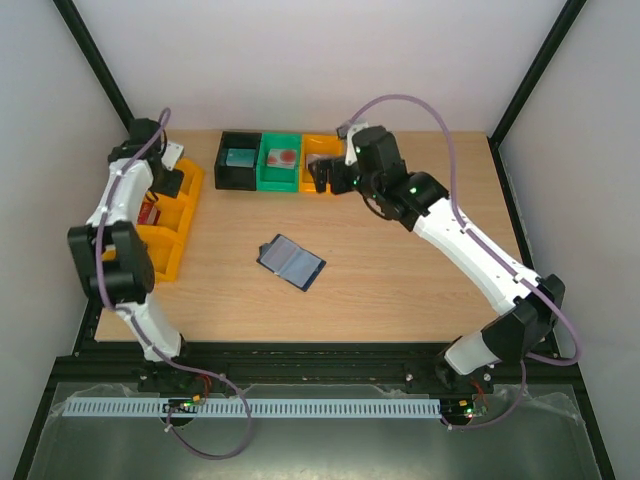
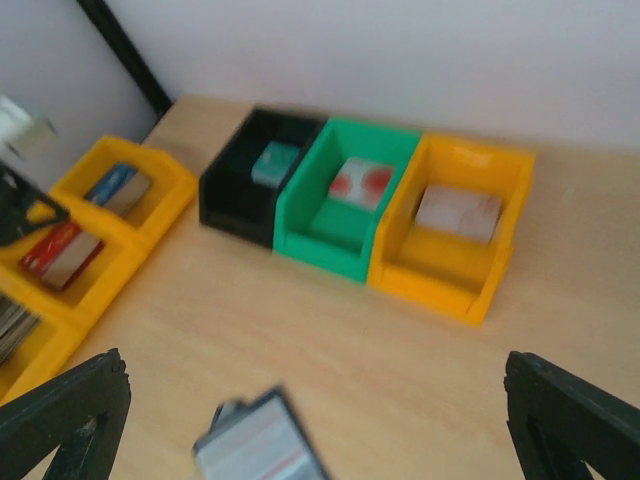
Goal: Take the credit cards out of the card holder
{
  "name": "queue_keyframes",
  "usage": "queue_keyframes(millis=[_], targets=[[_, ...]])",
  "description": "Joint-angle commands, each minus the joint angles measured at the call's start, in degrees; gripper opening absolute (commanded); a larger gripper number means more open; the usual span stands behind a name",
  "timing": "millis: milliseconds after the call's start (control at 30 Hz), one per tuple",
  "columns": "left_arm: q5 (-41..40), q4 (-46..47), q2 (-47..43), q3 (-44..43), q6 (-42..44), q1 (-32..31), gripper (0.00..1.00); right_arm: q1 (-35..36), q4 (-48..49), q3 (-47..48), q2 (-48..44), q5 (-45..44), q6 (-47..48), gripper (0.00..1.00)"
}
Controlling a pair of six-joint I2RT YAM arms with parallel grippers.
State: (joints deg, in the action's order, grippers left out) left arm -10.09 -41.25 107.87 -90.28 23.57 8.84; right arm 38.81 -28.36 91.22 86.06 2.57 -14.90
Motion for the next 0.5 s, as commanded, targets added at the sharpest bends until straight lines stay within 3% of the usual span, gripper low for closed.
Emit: queue_keyframes(millis=[0,133,233,367,467], targets=[[22.18,-8.31,-11.00,1.08,2.07,-2.06,0.62,0.39,-1.50,-10.59,-0.16,9.99,-11.56,0.99],[35.36,-10.75,-16.40,9.00,1.13,-9.85,0.78,2.19,-0.72,-18.94,2.98,9.90,-16.07,0.99],[43.72,-8.76,-16.57,14.90,-2.43,-14.53,0.83,3.44,-0.11,-22.37,6.05,8.39,-16.36,0.94],[44.10,-1.37,-10.76,19.86,-13.12,-14.91,0.88,3.51,3.03,-25.71,9.92,11.03,-17.56,0.88],[45.85,1.15,-5.68,22.48,-15.05,-15.73,0.91,3.47,5.00,-26.79,12.78,14.33,-19.02,0.85]])
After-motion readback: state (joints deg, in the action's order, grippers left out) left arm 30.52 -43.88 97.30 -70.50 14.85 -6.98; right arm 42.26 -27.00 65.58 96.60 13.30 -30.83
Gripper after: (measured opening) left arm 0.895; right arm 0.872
